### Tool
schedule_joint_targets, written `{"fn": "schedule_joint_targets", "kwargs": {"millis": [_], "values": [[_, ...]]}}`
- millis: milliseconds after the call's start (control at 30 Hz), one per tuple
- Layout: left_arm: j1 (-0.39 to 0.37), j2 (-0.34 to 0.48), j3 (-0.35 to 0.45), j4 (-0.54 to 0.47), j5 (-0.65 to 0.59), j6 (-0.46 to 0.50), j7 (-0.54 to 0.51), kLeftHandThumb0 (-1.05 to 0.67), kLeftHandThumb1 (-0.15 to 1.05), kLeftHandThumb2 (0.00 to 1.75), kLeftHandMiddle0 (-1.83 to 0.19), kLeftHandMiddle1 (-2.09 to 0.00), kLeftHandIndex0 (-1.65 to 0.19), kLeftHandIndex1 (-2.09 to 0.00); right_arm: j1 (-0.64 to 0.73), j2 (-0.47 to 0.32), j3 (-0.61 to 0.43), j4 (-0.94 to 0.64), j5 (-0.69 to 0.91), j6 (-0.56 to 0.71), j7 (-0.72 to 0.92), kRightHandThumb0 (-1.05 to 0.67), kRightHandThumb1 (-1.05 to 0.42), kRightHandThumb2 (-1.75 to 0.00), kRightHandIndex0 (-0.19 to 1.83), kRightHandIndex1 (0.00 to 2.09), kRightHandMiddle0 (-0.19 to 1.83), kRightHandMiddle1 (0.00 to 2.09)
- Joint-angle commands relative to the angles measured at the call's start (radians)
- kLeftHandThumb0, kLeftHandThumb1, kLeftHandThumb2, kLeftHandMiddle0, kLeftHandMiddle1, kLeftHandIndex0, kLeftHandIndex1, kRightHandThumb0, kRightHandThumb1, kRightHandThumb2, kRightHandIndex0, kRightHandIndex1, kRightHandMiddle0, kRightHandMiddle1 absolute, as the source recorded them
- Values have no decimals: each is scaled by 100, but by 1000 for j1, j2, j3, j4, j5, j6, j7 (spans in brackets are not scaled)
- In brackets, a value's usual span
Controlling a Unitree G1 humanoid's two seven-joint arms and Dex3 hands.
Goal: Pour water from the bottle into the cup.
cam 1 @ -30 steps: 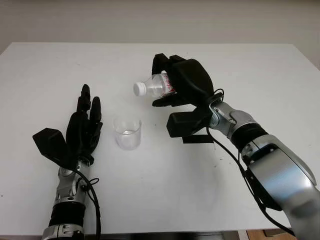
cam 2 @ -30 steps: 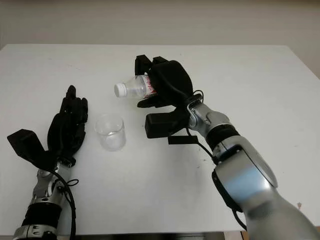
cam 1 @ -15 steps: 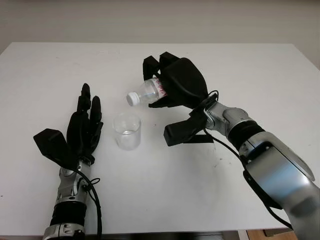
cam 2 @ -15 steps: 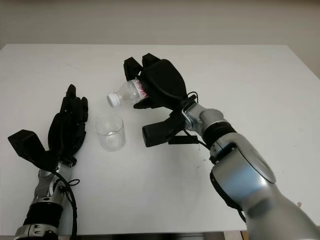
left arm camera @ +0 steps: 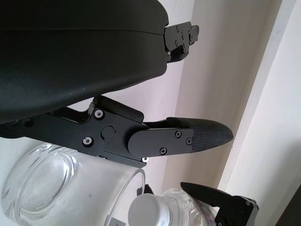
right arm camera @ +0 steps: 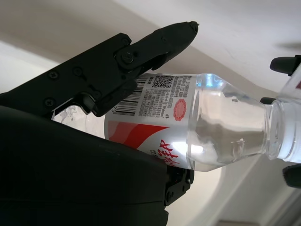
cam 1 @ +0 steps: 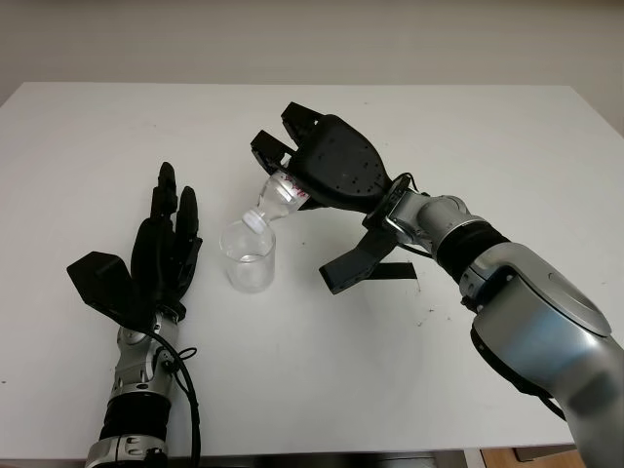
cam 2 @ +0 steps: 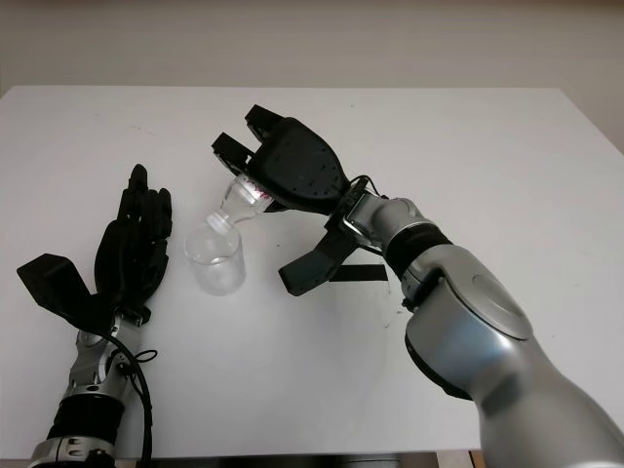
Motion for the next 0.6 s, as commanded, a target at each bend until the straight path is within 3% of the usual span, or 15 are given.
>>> {"fn": "schedule_joint_targets", "kwargs": {"millis": [0,300,400,433,567], "values": [[14,-16,2,24,-7,-1,-5,-72,105,42,16,-5,18,-5,-44,4,18,-7,-17,21,-22,-54,-104,-9,115,209,50,186],[15,-17,3,19,-11,5,-7,-72,105,43,16,-5,19,-5,-45,16,28,-2,-10,32,-61,-54,-101,-5,111,209,56,167],[14,-18,2,24,-7,-1,-4,-72,105,43,16,-5,19,-5,-37,22,9,2,24,14,-50,-53,-103,-6,114,209,60,179],[14,-18,1,25,-5,-3,-2,-72,105,43,16,-5,18,-5,-31,25,-7,4,49,-9,-43,-53,-104,-6,116,209,61,192],[12,-18,0,28,-1,-6,2,-73,105,42,16,-5,18,-5,-4,35,-94,10,179,-116,47,-48,-105,-13,128,209,90,209]]}}
